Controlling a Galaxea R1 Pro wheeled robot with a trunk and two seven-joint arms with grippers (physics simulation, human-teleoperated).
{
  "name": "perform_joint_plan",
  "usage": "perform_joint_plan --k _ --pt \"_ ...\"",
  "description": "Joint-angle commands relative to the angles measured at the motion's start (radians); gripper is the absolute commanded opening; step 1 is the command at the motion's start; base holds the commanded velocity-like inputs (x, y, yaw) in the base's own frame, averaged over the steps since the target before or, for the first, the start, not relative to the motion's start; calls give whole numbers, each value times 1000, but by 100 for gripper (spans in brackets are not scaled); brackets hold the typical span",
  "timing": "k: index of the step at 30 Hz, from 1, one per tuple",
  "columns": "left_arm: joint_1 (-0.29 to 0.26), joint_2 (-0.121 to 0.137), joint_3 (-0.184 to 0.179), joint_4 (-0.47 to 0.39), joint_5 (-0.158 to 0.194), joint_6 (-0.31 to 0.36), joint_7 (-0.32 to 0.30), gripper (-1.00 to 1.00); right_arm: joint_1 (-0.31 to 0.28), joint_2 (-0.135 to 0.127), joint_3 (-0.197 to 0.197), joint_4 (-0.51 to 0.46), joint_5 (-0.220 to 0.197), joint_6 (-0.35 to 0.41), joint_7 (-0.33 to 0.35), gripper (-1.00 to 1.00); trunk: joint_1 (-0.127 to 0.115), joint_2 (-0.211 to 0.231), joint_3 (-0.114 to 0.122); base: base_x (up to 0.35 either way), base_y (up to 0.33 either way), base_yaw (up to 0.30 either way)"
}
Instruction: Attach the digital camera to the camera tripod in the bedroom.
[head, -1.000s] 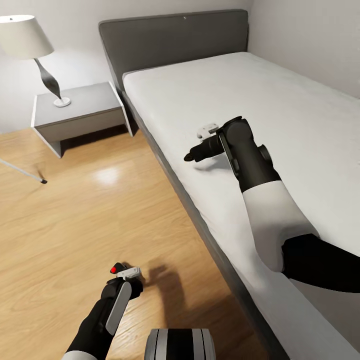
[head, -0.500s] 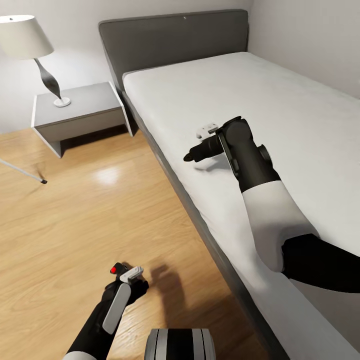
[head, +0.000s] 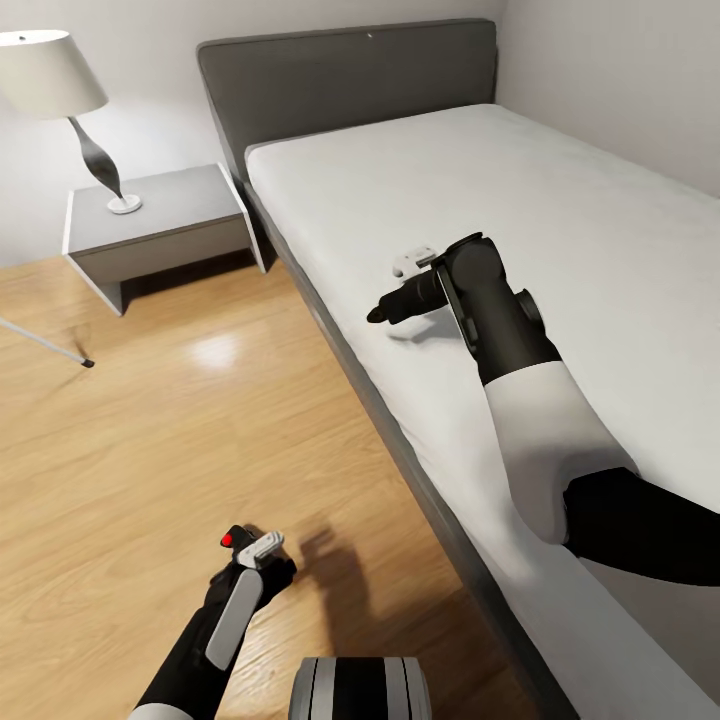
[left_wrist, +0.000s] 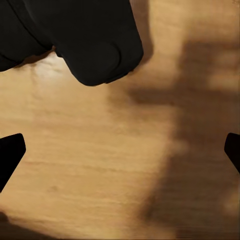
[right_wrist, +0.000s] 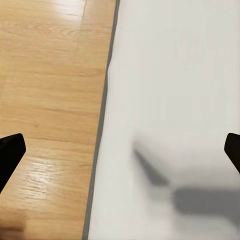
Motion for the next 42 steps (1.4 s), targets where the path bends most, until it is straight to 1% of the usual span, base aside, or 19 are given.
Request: perform_joint_plan --k 1,9,17,18,19,20,23,28,42 --pt "0 0 0 1 11 -8 9 100 -1 0 0 -1 10 2 9 100 0 0 -1 0 0 0" --pt "0 2 0 54 10 -78 7 100 -1 0 -1 1 10 2 9 100 0 0 -1 0 0 0" --pt "0 2 0 98 11 -185 1 100 -1 0 -1 -1 11 2 9 100 0 0 -1 0 0 0" --pt "0 2 0 105 11 -194 -4 100 -1 0 -1 -1 11 2 9 100 0 0 -1 0 0 0" --pt "0 3 0 119 12 -210 -24 100 -1 0 -1 -1 12 2 9 100 0 0 -1 0 0 0" --pt "0 4 0 136 13 -225 -59 100 -1 0 -1 -1 12 2 9 100 0 0 -1 0 0 0" --pt "0 5 2 155 14 -234 -106 100 -1 0 -1 -1 12 2 9 100 0 0 -1 0 0 0" --pt "0 6 6 168 14 -240 -136 100 -1 0 0 -1 12 2 9 100 0 0 -1 0 0 0" --pt "-1 13 9 193 14 -243 -150 100 -1 0 0 1 10 2 9 100 0 0 -1 0 0 0"
